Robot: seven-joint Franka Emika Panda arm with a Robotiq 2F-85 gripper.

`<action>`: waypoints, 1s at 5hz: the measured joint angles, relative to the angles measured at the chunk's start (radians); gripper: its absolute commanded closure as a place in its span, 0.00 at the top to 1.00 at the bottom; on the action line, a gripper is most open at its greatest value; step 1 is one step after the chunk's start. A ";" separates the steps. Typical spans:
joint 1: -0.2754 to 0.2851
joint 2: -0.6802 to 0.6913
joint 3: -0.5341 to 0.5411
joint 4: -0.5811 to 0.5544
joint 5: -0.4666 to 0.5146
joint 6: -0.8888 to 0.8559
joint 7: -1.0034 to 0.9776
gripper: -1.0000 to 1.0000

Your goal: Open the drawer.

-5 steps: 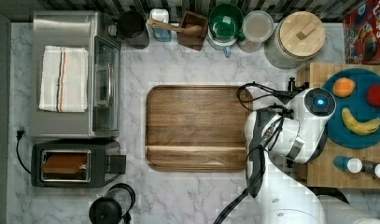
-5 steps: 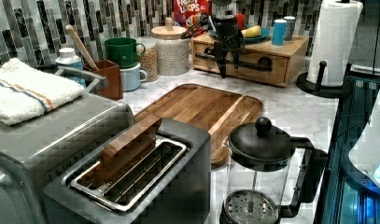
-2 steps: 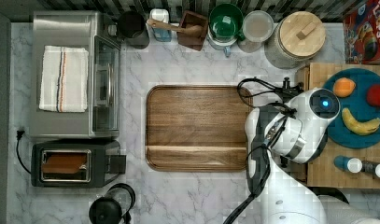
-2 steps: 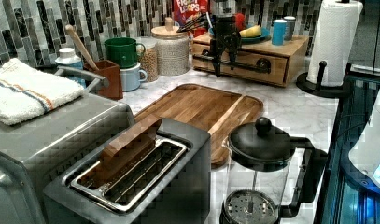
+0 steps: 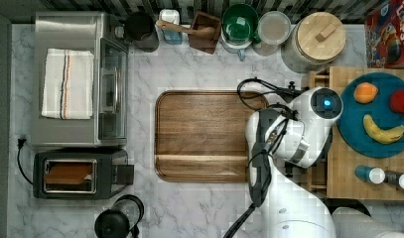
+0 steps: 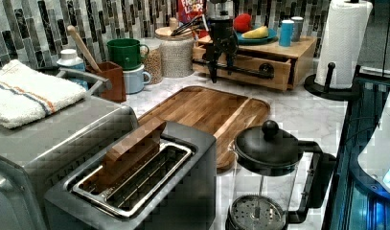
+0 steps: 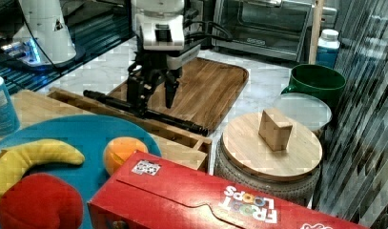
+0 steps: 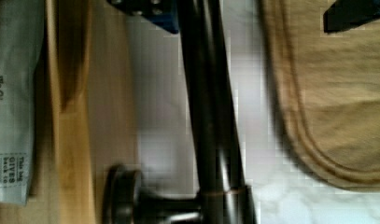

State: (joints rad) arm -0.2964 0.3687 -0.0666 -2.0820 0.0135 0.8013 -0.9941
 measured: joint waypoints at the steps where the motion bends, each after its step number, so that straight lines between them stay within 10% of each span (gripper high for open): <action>1: 0.026 -0.001 0.025 -0.002 0.008 0.001 0.130 1.00; 5: 0.053 -0.050 0.171 -0.055 0.095 0.018 0.279 1.00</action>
State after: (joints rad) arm -0.2430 0.3186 0.1041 -2.1367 0.1082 0.8188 -0.7148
